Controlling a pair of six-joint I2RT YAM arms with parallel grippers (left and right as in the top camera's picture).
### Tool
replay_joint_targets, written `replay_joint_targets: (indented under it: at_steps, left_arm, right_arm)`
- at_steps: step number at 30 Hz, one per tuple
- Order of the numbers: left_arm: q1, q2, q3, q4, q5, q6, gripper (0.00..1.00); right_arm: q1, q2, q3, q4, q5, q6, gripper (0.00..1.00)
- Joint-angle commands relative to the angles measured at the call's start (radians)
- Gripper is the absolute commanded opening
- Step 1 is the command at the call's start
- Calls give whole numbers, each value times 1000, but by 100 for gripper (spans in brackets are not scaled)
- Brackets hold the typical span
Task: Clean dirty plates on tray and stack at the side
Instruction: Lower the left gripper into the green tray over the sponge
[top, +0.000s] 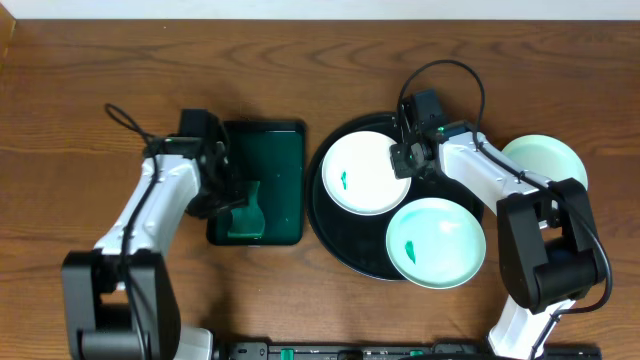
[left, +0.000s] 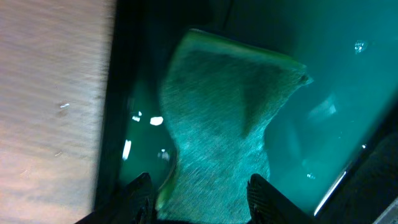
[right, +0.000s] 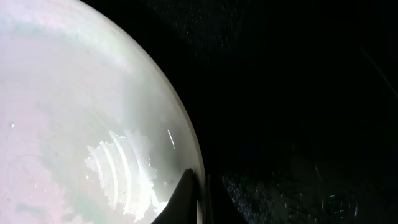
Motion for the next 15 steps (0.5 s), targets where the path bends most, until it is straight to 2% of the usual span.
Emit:
replay_joint_targets:
  at_steps: [1,4,15]
  left_arm:
    - [-35,47,-9,19,-5,15,49]
    - [-49,51,-8,31,-5,-8,45]
    - [-52,56,-10,45,-5,-78,45]
  right_arm:
    - [10,2,7,0,21,-6,1]
    - [10,2,7,0,21,-6,1]
    - [10,2,7,0,21,-6,1]
